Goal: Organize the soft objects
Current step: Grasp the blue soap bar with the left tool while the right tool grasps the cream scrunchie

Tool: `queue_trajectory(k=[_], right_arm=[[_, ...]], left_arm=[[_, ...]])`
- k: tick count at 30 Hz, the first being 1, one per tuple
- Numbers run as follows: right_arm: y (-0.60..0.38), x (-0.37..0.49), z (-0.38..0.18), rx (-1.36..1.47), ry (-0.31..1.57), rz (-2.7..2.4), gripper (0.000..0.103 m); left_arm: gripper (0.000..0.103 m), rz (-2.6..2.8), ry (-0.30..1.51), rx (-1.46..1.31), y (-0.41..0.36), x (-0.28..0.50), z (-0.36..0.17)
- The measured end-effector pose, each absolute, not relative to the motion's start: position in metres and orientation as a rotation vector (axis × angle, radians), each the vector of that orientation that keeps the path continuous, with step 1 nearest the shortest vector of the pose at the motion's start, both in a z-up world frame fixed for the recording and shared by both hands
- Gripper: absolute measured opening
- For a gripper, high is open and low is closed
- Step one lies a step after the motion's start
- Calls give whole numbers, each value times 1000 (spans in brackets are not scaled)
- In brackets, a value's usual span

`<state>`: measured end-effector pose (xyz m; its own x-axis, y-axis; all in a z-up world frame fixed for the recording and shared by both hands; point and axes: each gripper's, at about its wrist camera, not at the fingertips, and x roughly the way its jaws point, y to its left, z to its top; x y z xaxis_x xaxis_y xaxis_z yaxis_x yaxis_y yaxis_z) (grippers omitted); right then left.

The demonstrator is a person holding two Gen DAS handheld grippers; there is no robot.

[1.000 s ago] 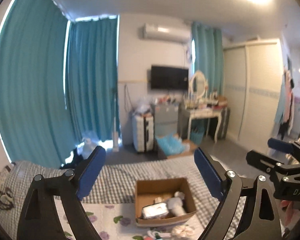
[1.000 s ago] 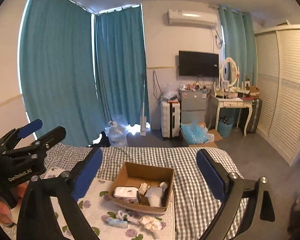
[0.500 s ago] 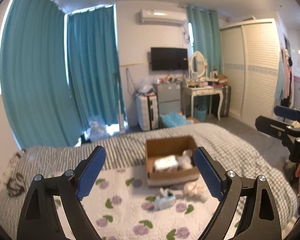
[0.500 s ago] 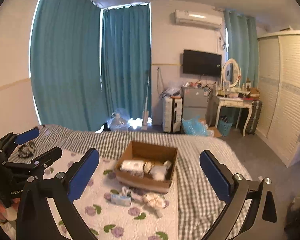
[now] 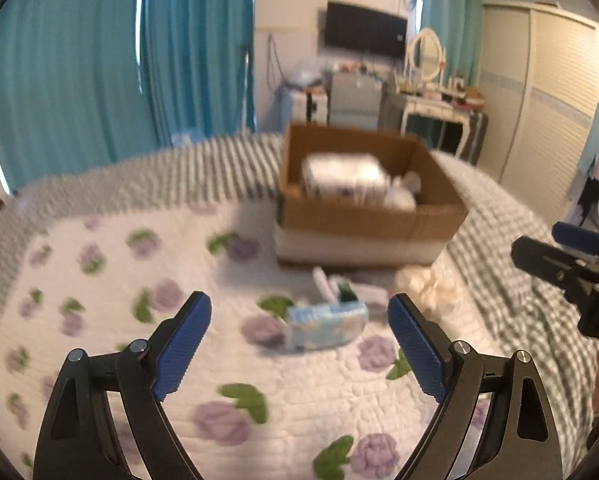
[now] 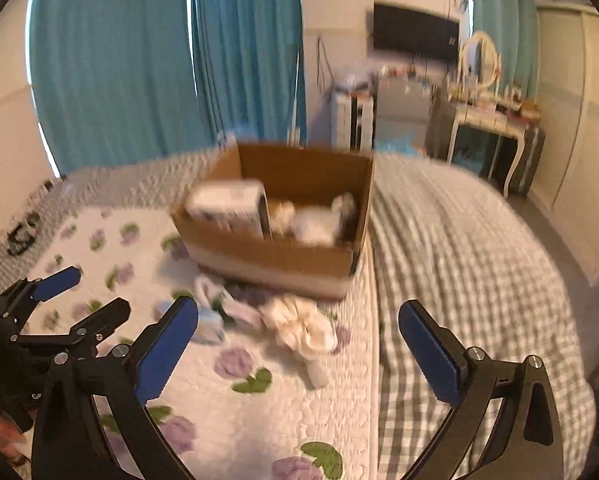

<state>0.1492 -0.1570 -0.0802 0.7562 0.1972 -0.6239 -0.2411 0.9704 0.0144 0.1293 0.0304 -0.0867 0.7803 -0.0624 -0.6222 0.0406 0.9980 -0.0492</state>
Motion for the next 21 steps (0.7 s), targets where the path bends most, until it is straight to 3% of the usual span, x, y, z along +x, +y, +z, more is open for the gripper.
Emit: queue_trajectory(k=[7,13,18,21], right_arm=[[-153,204,-150,-110,788,263,101],[-144,232,-189,-118,860,319,89],[-139,242,-202,-148,866,344,47],[-141,241,-201,-151,858,337,34]], left_arm=[[91,-58,802,-29,10,165,-148],[91,-42,847,33,-4,178,-176],[91,-56,870,53,-13,187,-181],[89,-69,885,54,-15,193,-184]])
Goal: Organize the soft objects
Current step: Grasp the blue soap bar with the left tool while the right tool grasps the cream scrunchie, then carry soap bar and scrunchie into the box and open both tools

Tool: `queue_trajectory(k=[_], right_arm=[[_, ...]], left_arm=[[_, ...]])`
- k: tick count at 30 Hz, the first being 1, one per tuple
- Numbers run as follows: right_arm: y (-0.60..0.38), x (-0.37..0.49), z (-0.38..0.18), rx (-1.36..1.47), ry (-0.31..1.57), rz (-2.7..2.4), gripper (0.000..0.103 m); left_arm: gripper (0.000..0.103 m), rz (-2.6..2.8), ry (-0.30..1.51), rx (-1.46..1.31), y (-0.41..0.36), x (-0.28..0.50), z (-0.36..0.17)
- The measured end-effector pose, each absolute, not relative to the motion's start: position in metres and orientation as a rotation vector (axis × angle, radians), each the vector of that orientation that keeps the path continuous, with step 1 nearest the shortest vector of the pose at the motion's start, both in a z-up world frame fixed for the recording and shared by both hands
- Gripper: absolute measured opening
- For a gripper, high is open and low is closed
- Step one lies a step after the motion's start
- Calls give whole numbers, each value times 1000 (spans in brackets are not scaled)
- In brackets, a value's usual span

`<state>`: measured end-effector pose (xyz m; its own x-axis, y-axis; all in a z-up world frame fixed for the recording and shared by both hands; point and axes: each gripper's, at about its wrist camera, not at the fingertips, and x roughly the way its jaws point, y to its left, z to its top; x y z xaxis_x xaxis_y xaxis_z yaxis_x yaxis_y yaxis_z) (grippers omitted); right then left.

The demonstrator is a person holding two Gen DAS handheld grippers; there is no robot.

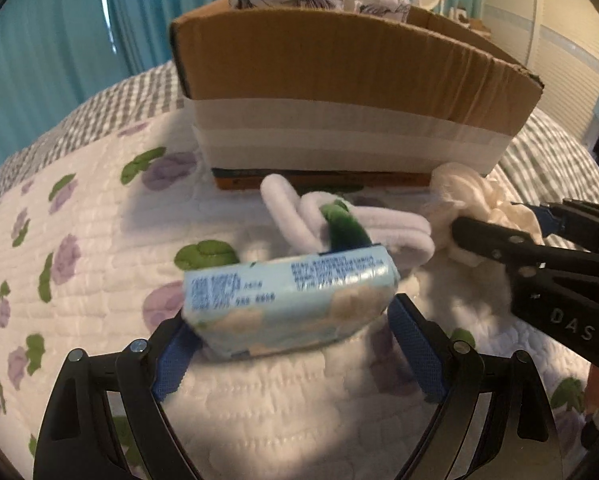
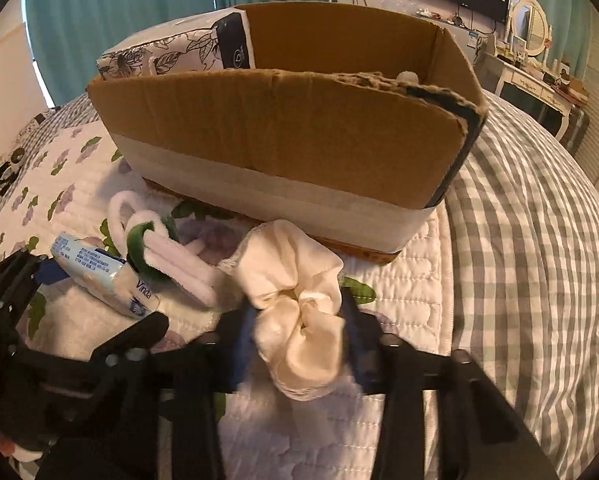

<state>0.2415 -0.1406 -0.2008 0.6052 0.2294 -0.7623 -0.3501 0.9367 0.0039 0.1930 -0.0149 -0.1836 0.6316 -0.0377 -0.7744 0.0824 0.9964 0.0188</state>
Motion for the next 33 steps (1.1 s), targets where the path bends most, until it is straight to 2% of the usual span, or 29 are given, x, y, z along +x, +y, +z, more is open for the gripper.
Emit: queue_trajectory(k=[3,4,5,16,33], right_arm=[[-148,238,-196,-137,854,344,29],[-152,235,-193,-127,849,344,28],[-154,232,-190,-121,845,342,28],[-172,187,-150,-60,807,314,27],[-162,74,-17,-37,596,295,27]], left_arm=[[89,-98,894,51,-16,193,-183],[84,-108,892,52,-16,190,-182],[73,-119,892,50,-16,189,-181],[72,-172,851,45,-3,152,-140],[72,-236,625,69,16,80,-2]])
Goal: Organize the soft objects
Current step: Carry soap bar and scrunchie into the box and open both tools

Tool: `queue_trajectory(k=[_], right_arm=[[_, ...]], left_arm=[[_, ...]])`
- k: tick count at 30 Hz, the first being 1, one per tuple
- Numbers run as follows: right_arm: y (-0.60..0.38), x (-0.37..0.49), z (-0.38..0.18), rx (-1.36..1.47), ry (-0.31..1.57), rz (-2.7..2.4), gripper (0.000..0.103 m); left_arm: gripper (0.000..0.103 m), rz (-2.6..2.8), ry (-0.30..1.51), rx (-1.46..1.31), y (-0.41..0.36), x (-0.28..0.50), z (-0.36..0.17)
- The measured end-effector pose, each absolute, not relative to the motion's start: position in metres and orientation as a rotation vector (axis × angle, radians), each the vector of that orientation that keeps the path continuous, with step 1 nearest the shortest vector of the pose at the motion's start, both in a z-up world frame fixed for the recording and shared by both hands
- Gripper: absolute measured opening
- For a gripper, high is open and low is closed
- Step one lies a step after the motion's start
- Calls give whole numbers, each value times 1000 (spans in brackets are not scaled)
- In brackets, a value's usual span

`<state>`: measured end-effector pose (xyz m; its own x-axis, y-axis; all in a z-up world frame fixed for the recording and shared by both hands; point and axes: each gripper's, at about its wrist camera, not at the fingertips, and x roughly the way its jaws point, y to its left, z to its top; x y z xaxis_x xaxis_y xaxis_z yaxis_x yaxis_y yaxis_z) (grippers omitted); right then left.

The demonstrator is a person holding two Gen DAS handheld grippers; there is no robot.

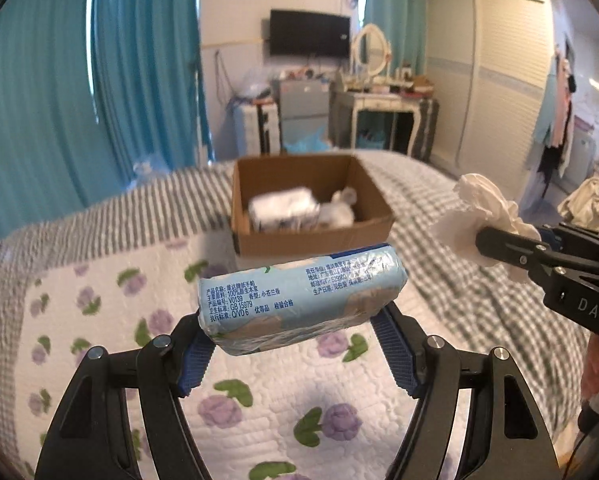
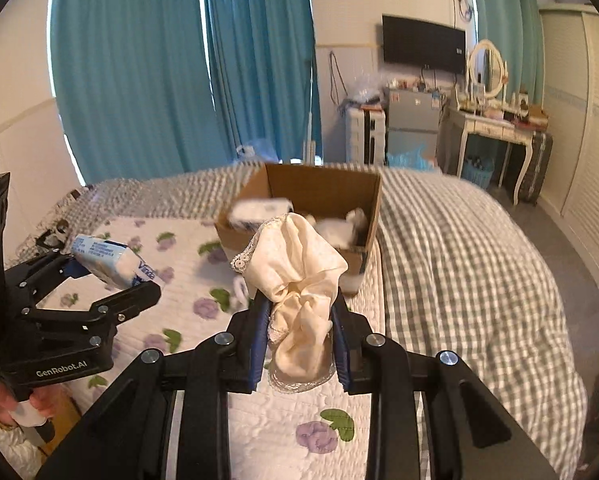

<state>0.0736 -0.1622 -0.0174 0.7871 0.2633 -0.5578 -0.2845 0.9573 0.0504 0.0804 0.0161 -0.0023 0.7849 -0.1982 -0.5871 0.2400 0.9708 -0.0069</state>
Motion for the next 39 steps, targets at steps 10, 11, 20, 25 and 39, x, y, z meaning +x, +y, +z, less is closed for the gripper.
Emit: queue_trajectory(k=[10,11,20,25,39], right_arm=[[-151,86,48,-44,520,298,27],[-150,92,51,-46,515,297,27],[-143,185,43,-43,526,291,27],[-144,250,22,-18,555,292,27],[-155,357,-42,50,592,278,65]], left_arm=[[72,-298,545,45,22,102,50],[72,-298,537,36,23,111,52],[72,-279,530,88,12,197,36],[72,-287,532,134,-1,257,17],[75,-271,618,131,-17,346,-37]])
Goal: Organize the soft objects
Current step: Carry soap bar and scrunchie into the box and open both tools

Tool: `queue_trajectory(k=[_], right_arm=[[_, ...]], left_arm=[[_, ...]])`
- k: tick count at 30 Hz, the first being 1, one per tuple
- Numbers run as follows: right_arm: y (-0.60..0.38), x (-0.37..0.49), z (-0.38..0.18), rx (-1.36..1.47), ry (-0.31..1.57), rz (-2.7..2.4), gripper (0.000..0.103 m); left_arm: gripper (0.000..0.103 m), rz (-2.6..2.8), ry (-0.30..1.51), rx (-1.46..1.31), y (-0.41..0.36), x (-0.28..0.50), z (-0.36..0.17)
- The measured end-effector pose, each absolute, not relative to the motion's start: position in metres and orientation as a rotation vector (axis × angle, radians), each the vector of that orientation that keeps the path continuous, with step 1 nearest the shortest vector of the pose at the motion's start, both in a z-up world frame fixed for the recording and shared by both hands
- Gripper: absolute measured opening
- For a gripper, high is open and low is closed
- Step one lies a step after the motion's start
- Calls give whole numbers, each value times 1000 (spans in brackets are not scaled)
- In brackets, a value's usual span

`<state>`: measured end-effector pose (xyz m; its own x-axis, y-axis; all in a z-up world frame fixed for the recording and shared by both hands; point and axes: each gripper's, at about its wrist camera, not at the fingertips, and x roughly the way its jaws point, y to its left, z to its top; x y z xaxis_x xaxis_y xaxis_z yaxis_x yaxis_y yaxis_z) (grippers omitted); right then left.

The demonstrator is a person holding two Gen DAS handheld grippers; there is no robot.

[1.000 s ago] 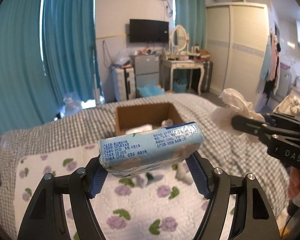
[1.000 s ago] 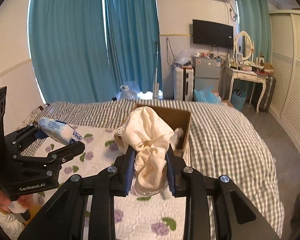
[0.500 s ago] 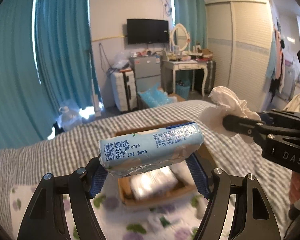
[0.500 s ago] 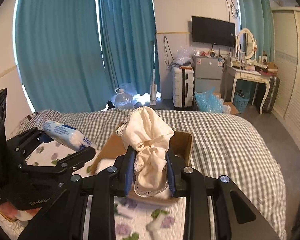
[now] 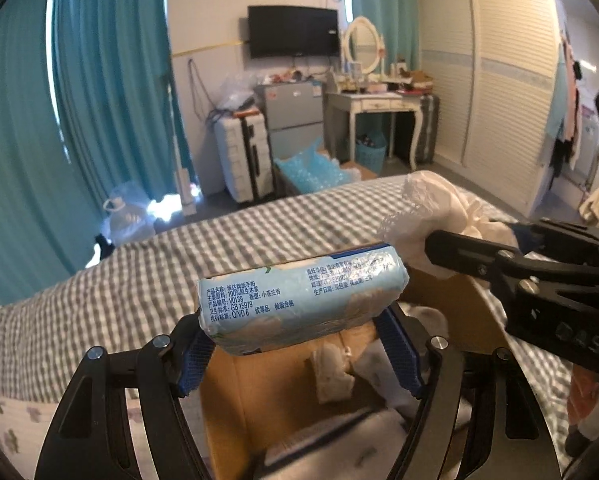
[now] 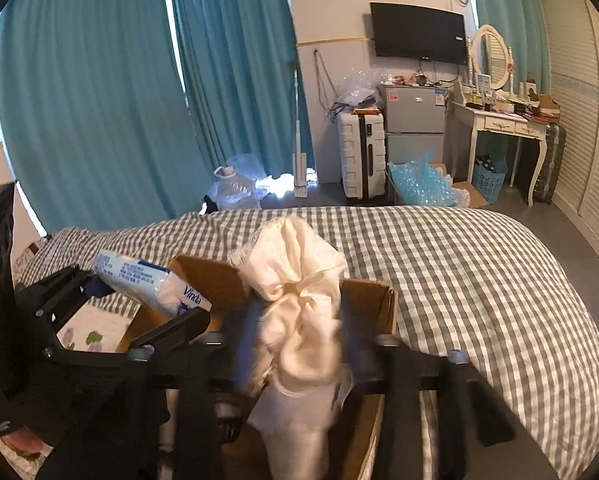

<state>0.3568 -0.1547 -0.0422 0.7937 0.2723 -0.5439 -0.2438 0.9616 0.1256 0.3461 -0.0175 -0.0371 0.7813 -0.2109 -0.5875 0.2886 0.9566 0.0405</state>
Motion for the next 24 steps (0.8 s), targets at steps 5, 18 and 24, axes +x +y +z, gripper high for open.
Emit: queue_trajectory(k=[5,18,24], right_arm=[[-164,356,-43,111,572,286,78],[-192,286,31,104,540,235,80],[-187,209,112,44,421,236,91]], left_arm=[[81,-253,642,127,-19,346,-42],[81,-225,530,115,-7,271,47],[90,-201,419,94,12,190,125]])
